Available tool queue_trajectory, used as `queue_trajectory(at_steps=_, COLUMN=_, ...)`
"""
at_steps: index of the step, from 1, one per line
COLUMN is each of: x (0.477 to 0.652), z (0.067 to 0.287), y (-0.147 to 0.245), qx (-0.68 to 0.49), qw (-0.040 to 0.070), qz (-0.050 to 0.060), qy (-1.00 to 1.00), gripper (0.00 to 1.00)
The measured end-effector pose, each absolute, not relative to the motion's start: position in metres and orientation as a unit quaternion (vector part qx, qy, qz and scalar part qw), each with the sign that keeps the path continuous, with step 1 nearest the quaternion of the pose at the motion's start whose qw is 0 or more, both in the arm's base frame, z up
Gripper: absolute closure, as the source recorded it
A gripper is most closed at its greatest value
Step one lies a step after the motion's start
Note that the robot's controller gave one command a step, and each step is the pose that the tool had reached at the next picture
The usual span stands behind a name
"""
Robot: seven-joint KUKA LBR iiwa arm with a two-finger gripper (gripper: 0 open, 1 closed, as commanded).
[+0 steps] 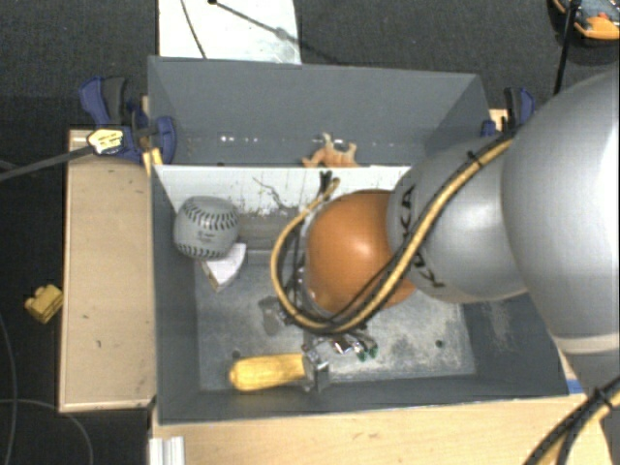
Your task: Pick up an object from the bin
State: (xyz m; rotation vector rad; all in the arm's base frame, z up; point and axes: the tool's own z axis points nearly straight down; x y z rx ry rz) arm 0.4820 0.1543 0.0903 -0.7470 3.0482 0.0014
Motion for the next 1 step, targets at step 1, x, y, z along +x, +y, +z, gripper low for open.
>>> queue_trajectory(at_steps=1, x=0.4811, z=0.0752, y=0.1754, qx=-0.291, qw=0.004, qz=0.000, qy=0.957, gripper=0.00)
